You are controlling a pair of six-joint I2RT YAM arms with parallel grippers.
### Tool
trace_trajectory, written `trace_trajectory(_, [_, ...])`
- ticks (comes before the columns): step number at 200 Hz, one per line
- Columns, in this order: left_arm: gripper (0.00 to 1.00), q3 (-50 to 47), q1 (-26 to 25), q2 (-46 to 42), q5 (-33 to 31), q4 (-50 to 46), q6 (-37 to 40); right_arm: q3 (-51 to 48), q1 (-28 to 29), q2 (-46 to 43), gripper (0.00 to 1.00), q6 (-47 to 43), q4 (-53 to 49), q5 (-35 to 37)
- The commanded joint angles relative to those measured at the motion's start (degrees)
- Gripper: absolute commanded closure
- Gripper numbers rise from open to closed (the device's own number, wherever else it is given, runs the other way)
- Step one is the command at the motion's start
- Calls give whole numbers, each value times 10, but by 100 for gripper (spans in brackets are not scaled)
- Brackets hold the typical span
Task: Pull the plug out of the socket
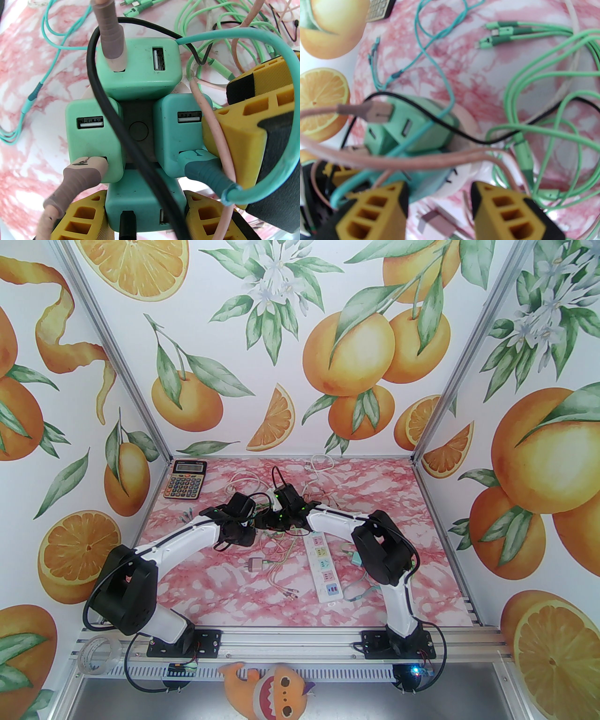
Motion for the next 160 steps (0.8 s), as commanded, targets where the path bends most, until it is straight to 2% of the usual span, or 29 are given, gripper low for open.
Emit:
trace_trajectory(1, [66, 25, 18, -25, 70, 45, -8, -18, 8, 38, 52, -19, -119, 68])
trace_trajectory(34, [65, -1, 67, -55, 129, 72, -34, -16, 10, 39, 52, -23, -125, 75])
trace_trajectory(68, [65, 0, 76, -64, 135, 62, -30, -16, 11, 41, 52, -23, -129, 77])
trace_trajectory(121, [65, 6, 49, -47, 96, 44, -7, -11, 14, 45, 53, -31, -139, 83])
trace_trajectory(160, [65, 26, -7, -13, 24, 18, 16, -10, 15, 41, 53, -34, -142, 85])
